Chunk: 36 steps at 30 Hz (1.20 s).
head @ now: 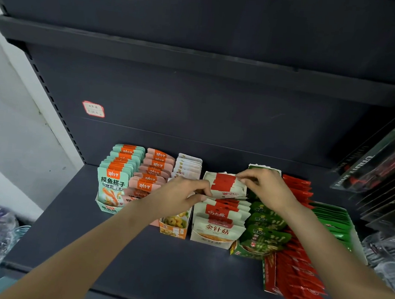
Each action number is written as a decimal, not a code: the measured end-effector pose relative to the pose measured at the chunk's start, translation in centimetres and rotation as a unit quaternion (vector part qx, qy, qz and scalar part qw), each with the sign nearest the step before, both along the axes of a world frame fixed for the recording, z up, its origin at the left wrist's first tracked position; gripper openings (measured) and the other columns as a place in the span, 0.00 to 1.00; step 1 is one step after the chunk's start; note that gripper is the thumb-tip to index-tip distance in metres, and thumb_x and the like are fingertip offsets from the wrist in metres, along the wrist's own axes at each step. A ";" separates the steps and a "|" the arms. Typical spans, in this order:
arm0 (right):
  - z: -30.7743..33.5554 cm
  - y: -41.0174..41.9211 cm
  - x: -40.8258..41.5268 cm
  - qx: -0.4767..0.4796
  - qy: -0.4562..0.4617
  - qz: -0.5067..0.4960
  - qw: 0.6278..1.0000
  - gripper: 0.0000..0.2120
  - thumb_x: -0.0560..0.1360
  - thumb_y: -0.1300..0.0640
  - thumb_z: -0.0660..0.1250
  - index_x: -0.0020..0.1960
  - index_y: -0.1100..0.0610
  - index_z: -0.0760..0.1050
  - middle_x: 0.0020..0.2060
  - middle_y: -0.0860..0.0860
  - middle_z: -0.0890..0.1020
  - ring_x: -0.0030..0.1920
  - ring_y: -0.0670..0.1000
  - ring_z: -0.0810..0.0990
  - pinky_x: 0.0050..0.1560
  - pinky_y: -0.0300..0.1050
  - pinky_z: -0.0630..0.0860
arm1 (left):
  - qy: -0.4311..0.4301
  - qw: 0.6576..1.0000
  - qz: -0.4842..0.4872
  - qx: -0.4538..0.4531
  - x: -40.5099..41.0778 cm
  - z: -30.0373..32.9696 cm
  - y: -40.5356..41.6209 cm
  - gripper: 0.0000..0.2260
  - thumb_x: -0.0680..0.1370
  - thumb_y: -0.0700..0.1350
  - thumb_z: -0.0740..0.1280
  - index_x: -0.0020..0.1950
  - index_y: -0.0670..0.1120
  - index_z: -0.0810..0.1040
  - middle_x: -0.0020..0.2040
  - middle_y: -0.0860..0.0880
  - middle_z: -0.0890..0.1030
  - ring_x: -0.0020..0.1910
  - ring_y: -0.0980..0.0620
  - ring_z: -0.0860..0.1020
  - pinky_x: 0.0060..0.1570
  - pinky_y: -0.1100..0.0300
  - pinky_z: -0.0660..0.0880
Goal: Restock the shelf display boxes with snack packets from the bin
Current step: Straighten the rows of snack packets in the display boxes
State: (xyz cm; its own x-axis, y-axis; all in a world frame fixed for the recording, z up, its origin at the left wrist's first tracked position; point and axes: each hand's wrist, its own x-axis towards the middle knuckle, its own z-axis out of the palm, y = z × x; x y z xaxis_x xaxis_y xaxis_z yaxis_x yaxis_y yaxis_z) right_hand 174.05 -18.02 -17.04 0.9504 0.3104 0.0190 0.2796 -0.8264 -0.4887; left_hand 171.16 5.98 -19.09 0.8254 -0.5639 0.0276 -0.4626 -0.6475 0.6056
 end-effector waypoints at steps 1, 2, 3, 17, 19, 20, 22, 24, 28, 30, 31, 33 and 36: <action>-0.3 0.2 0.0 -0.010 -0.015 -0.006 1.000 0.12 0.78 0.59 0.64 0.59 0.53 0.79 0.55 0.48 0.82 0.56 0.46 0.78 0.59 0.41 0.73 | 0.001 1.000 -0.001 0.000 -0.1 0.1 0.1 0.05 0.79 0.43 0.63 0.53 0.49 0.77 0.56 0.53 0.81 0.55 0.57 0.78 0.54 0.55 0.77; -0.5 0.4 -0.1 -0.017 -0.029 -0.012 0.999 0.12 0.78 0.60 0.64 0.59 0.54 0.79 0.55 0.49 0.82 0.55 0.47 0.78 0.59 0.42 0.74 | 0.003 1.000 -0.002 0.000 -0.2 0.2 0.1 0.05 0.79 0.43 0.63 0.53 0.48 0.77 0.56 0.54 0.81 0.56 0.57 0.78 0.54 0.57 0.77; -0.6 0.6 -0.2 -0.021 -0.041 -0.019 0.999 0.12 0.78 0.61 0.63 0.59 0.54 0.79 0.55 0.50 0.82 0.55 0.47 0.79 0.59 0.42 0.74 | 0.004 1.000 -0.004 0.000 -0.2 0.4 0.1 0.05 0.79 0.43 0.63 0.53 0.48 0.78 0.56 0.54 0.81 0.56 0.58 0.77 0.55 0.60 0.76; -0.8 1.0 -0.6 -0.123 -0.096 0.022 0.987 0.16 0.80 0.57 0.60 0.67 0.53 0.73 0.56 0.49 0.77 0.55 0.48 0.76 0.55 0.39 0.73 | 0.027 0.999 -0.010 -0.024 -0.6 0.6 0.6 0.07 0.78 0.41 0.65 0.54 0.47 0.80 0.55 0.55 0.81 0.55 0.62 0.77 0.56 0.62 0.75; -1.0 0.9 -0.8 -0.137 -0.090 0.025 0.986 0.17 0.80 0.56 0.59 0.69 0.52 0.70 0.56 0.48 0.76 0.56 0.46 0.74 0.54 0.38 0.73 | 0.026 0.999 -0.005 -0.023 -0.8 0.5 0.6 0.07 0.78 0.41 0.65 0.54 0.47 0.80 0.56 0.55 0.81 0.56 0.61 0.77 0.57 0.60 0.75; -1.0 0.9 -1.0 -0.136 -0.088 0.022 0.987 0.17 0.80 0.55 0.60 0.69 0.51 0.70 0.56 0.48 0.75 0.56 0.46 0.73 0.53 0.38 0.74 | 0.024 0.999 -0.005 -0.021 -0.9 0.5 0.6 0.07 0.78 0.41 0.65 0.54 0.47 0.80 0.56 0.55 0.81 0.56 0.61 0.77 0.57 0.60 0.75; -1.1 0.8 -1.1 -0.124 -0.096 0.017 0.988 0.18 0.79 0.56 0.61 0.69 0.51 0.70 0.57 0.48 0.74 0.57 0.46 0.72 0.53 0.38 0.74 | 0.022 1.000 -0.006 -0.015 -1.0 0.5 0.5 0.07 0.78 0.41 0.65 0.55 0.47 0.79 0.57 0.55 0.80 0.57 0.60 0.76 0.58 0.61 0.75; -1.0 0.6 -0.9 -0.112 -0.107 0.010 0.988 0.19 0.79 0.57 0.63 0.69 0.50 0.70 0.59 0.48 0.73 0.59 0.47 0.71 0.56 0.41 0.75 | 0.021 1.000 -0.006 -0.012 -1.2 0.5 0.6 0.07 0.78 0.42 0.65 0.55 0.47 0.79 0.57 0.54 0.80 0.57 0.61 0.75 0.58 0.62 0.74; -1.0 0.8 -0.3 -0.083 -0.059 0.016 0.995 0.19 0.79 0.54 0.62 0.69 0.51 0.70 0.62 0.47 0.74 0.62 0.47 0.72 0.61 0.43 0.72 | 0.033 0.999 0.006 -0.034 -1.8 0.1 0.5 0.06 0.78 0.42 0.64 0.55 0.47 0.77 0.57 0.54 0.79 0.58 0.61 0.74 0.57 0.64 0.74; -0.9 1.1 -0.5 -0.041 -0.043 0.020 0.998 0.18 0.79 0.51 0.62 0.68 0.50 0.71 0.61 0.47 0.75 0.62 0.47 0.72 0.61 0.43 0.71 | 0.052 0.996 0.021 -0.063 -2.1 -0.1 0.4 0.06 0.79 0.45 0.64 0.55 0.49 0.76 0.56 0.56 0.79 0.57 0.62 0.74 0.57 0.64 0.74; -0.6 1.2 -0.8 -0.016 -0.034 0.021 0.999 0.19 0.78 0.49 0.62 0.68 0.50 0.71 0.61 0.46 0.75 0.62 0.46 0.72 0.62 0.42 0.70 | 0.063 0.994 0.032 -0.078 -2.3 -0.1 0.4 0.06 0.79 0.46 0.63 0.55 0.50 0.76 0.55 0.57 0.79 0.57 0.63 0.74 0.56 0.64 0.74; -0.3 1.3 -1.6 0.010 -0.002 0.038 0.999 0.21 0.76 0.46 0.65 0.67 0.48 0.72 0.59 0.44 0.75 0.60 0.43 0.72 0.62 0.42 0.69 | 0.080 0.990 0.051 -0.109 -2.4 -0.2 0.3 0.06 0.80 0.47 0.61 0.54 0.51 0.76 0.53 0.57 0.79 0.55 0.65 0.75 0.56 0.66 0.73; -0.3 1.2 -2.3 0.015 0.038 0.056 0.998 0.19 0.73 0.45 0.67 0.62 0.48 0.76 0.54 0.42 0.77 0.55 0.40 0.74 0.60 0.39 0.71 | 0.094 0.980 0.094 -0.146 -1.8 0.1 -0.1 0.08 0.81 0.46 0.59 0.56 0.50 0.76 0.53 0.55 0.81 0.55 0.60 0.77 0.57 0.63 0.73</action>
State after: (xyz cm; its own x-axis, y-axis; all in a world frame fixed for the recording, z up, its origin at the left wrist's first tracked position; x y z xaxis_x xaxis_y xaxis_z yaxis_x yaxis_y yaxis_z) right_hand 171.71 -16.86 -17.36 0.9088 0.4153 -0.0407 0.3308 -0.7766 -0.5362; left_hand 169.32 5.90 -19.01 0.9198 -0.3923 0.0028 -0.2146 -0.4971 0.8407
